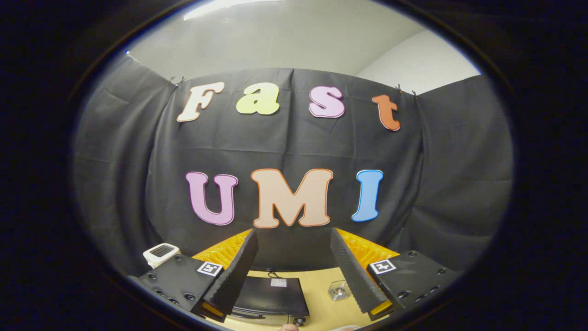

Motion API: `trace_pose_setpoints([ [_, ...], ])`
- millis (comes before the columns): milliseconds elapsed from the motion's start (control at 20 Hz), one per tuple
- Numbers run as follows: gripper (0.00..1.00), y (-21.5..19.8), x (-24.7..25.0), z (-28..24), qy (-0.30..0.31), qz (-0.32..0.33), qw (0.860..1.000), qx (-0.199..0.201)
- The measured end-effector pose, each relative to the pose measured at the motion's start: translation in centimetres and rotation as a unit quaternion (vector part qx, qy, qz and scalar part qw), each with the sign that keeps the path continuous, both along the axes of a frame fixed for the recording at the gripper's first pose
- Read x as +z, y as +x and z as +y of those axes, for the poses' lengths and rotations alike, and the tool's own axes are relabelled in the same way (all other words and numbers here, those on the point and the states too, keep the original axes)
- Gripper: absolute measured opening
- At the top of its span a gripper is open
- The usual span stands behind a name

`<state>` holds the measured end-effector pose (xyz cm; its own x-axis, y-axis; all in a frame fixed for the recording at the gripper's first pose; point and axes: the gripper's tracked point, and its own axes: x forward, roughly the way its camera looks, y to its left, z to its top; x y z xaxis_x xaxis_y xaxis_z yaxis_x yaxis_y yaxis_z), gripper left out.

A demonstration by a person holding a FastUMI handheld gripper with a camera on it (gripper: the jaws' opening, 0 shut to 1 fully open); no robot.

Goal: Open the toaster oven, put the food inside, and close the toaster oven door.

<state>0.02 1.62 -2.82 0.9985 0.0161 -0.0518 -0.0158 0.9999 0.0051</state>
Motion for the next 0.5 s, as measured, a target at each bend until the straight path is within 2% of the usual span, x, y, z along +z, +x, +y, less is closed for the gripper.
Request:
trace_pose_setpoints([
  [250,1.00,0.7,-2.3,0.9,0.015,0.006,1.000,0.000],
  [500,1.00,1.1,-11.0,3.7,0.022,0.070,0.997,0.007],
])
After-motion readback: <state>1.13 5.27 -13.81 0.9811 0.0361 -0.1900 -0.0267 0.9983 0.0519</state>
